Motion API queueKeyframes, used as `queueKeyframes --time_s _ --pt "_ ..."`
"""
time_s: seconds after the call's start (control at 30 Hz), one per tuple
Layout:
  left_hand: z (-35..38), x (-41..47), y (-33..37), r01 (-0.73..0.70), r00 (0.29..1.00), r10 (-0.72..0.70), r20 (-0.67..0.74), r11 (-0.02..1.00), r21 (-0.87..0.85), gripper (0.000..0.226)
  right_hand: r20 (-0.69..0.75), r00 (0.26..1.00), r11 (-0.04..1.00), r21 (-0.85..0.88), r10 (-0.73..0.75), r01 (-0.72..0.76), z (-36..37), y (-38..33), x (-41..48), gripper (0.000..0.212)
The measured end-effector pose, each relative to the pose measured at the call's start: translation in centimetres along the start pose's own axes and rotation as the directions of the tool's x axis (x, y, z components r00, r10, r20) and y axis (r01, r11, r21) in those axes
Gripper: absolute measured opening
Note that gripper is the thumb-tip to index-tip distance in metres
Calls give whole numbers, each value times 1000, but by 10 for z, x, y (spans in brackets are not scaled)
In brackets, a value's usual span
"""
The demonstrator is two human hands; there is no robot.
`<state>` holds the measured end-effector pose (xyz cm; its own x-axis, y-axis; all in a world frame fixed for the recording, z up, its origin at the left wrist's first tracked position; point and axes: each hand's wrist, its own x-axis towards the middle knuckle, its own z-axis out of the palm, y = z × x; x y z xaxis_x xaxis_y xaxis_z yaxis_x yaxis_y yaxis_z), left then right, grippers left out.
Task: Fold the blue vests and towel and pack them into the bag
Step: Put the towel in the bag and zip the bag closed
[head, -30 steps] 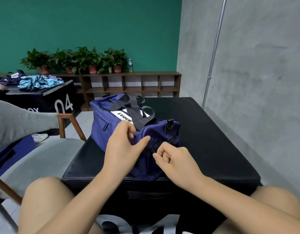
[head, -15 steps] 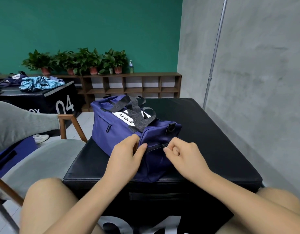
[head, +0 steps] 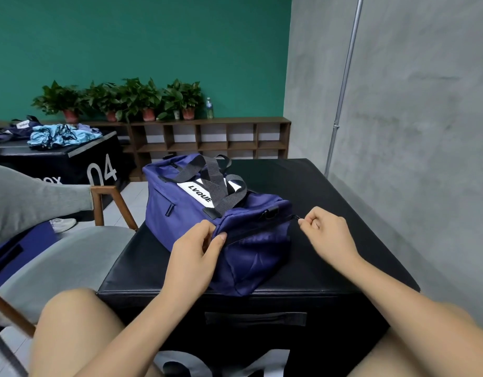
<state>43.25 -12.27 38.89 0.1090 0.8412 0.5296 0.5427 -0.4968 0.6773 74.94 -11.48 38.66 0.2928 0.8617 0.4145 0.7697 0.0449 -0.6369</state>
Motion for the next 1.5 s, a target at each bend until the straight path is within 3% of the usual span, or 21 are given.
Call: queueKeyframes --time_s 0.47,0.6,0.7,0.77,0.87,1.0,1.17,1.3,1.4,1.5 --pt "27 13 -9 8 1000 -10 -20 996 -90 32 -17 998 994 96 59 -57 30 9 7 20" --pt "33 21 1 29 999 -23 39 987 -161 23 24 999 992 125 -33 29 45 -20 -26 33" --pt "32 27 4 31 995 -9 99 975 -219 21 108 985 991 2 -137 137 64 -41 -45 50" --pt "29 29 -1 46 985 -3 170 967 -252 23 171 977 981 -119 -129 150 75 -53 -48 63" --pt "21 29 -8 75 968 -1 250 955 -287 25 177 981 981 -161 -78 107 86 -67 -45 74" --pt "6 35 -17 92 945 25 326 936 -339 24 165 984 989 -121 -60 80 98 -80 -39 67" --pt "-10 71 -60 119 987 -76 143 938 -326 12 130 982 987 -57 -140 148 96 -57 -12 49" --pt "-32 123 -115 228 969 -243 -50 952 -204 10 102 975 979 -26 -199 202 85 -43 13 47" --pt "-46 159 -149 305 928 -325 -184 943 -131 19 76 988 991 -5 -136 137 77 -29 36 48" --pt "-47 185 -160 365 909 -378 -177 925 -106 42 45 995 995 -27 -92 93 66 -7 62 48"
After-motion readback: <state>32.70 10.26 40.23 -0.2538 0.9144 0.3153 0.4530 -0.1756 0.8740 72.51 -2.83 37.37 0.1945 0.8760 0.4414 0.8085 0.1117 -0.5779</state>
